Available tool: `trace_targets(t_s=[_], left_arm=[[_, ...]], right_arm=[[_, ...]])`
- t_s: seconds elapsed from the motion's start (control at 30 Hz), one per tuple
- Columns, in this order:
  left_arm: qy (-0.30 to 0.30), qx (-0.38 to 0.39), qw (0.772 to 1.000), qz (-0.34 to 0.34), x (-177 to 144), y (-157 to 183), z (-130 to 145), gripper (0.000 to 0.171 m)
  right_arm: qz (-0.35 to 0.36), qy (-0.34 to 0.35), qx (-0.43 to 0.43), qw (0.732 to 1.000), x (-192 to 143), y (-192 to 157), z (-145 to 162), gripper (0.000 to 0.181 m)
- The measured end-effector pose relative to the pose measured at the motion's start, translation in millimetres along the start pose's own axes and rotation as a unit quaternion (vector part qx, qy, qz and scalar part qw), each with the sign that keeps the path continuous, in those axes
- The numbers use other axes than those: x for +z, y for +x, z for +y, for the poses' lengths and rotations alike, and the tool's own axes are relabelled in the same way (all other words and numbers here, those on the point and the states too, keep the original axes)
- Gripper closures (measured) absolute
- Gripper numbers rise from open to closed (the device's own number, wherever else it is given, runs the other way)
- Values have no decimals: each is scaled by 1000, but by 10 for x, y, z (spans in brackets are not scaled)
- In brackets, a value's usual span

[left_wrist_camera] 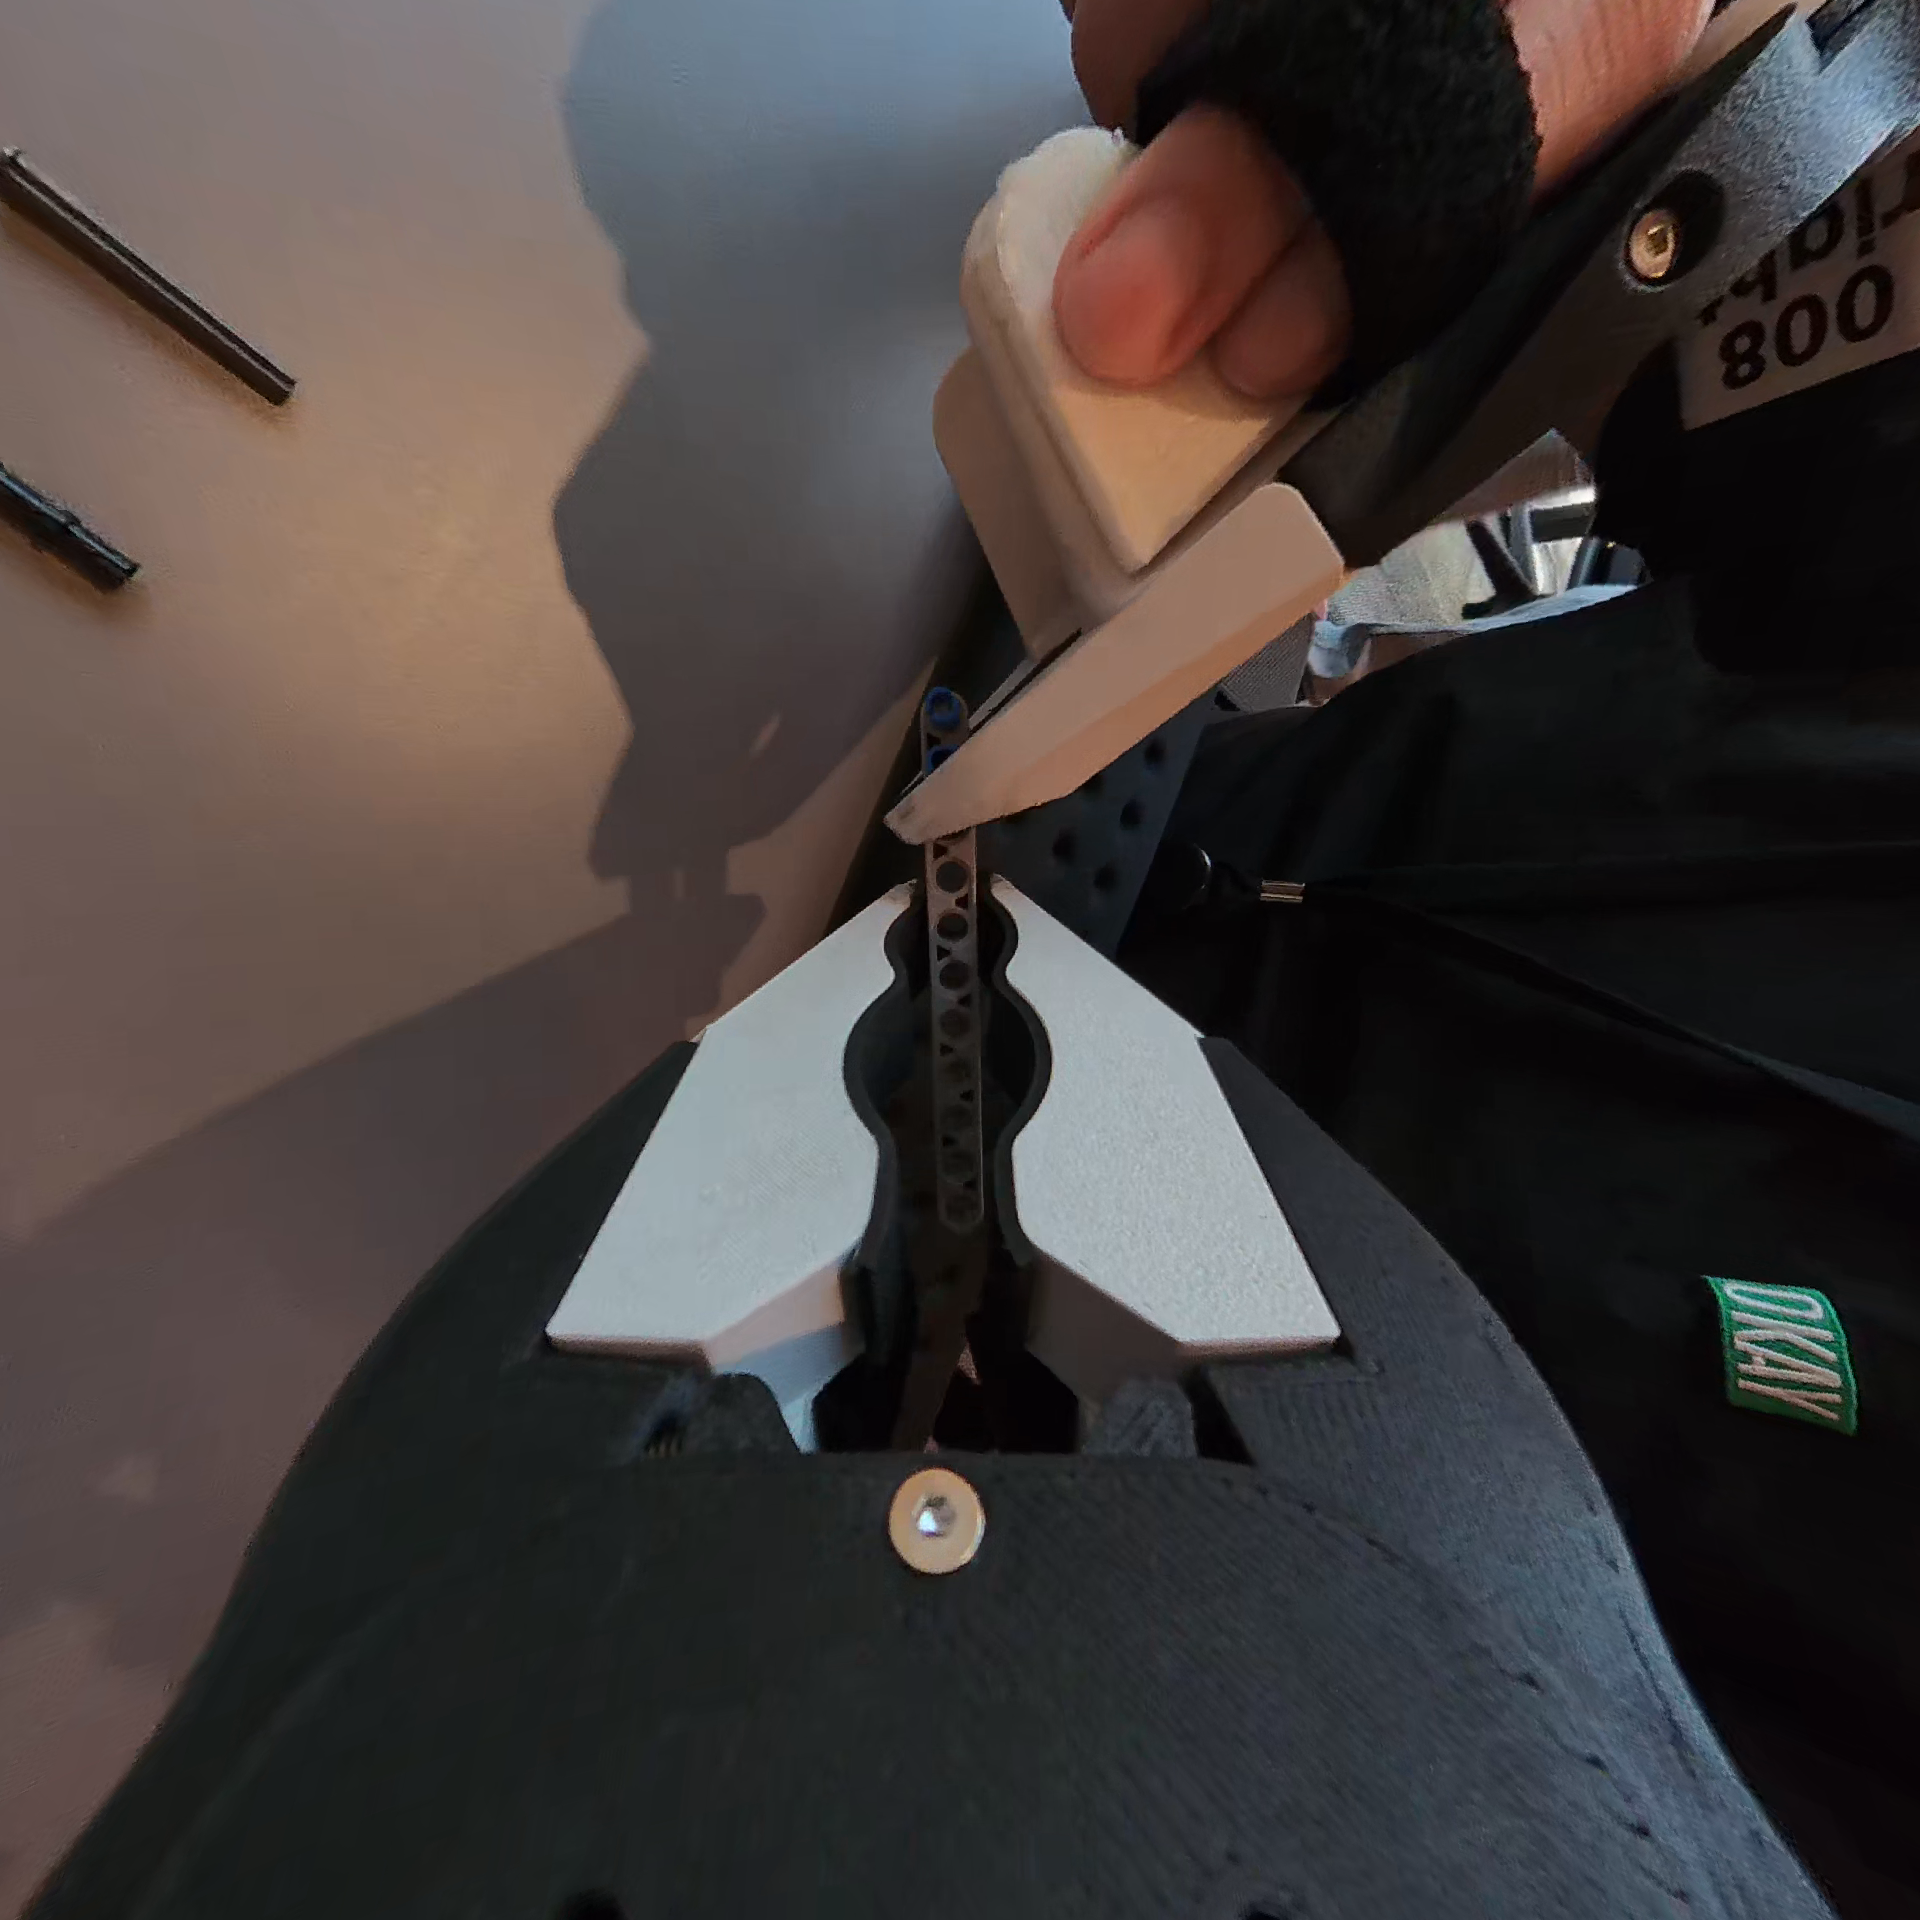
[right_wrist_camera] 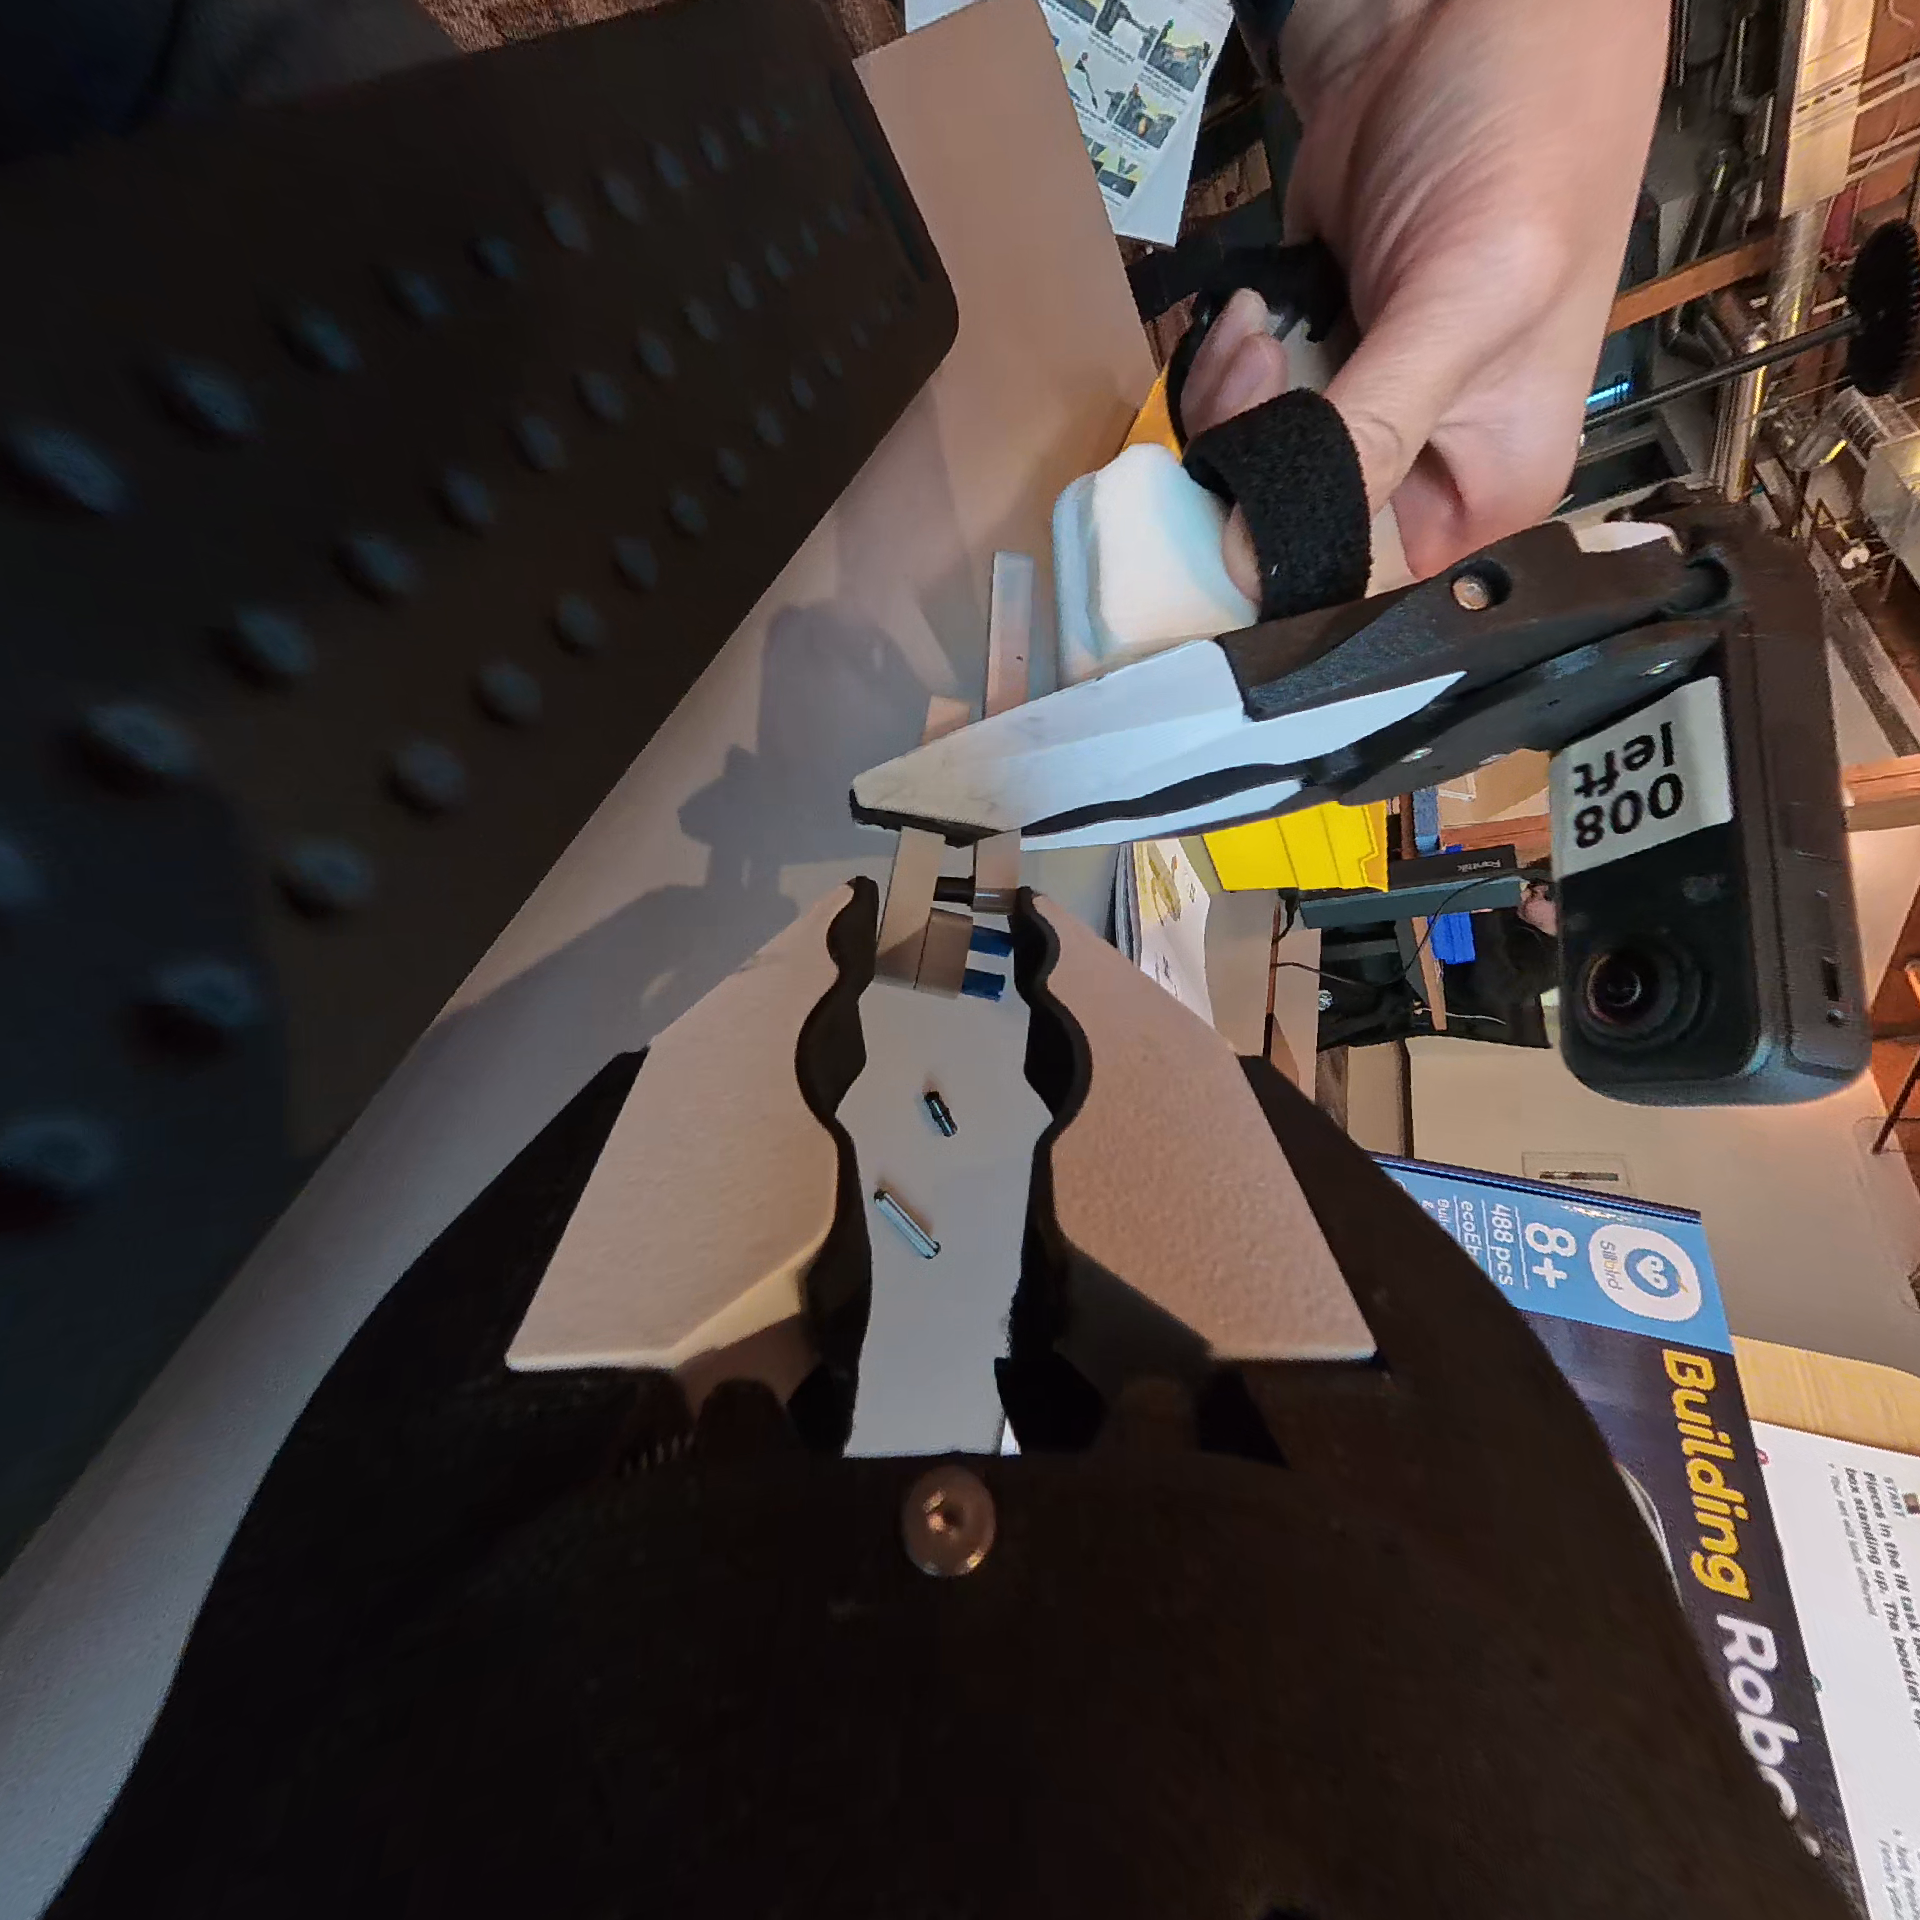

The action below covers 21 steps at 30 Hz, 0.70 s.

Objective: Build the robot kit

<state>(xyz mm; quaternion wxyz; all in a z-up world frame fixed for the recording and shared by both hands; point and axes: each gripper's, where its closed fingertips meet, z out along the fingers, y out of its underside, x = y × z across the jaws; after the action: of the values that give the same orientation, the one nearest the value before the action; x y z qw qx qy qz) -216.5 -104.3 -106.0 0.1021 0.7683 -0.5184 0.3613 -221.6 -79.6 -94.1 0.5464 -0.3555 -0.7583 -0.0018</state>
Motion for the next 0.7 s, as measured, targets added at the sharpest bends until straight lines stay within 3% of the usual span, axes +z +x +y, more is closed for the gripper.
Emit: trace_targets(t_s=[0.23,0.7], left_arm=[[-19,43,997,-54,-27,15,-12,166],[21,44,999,-22,-176,107,-75,166]], right_arm=[[16,1,-16,1000,-40,39,-27,158],[85,-4,-47,995,-103,208,-78,159]])
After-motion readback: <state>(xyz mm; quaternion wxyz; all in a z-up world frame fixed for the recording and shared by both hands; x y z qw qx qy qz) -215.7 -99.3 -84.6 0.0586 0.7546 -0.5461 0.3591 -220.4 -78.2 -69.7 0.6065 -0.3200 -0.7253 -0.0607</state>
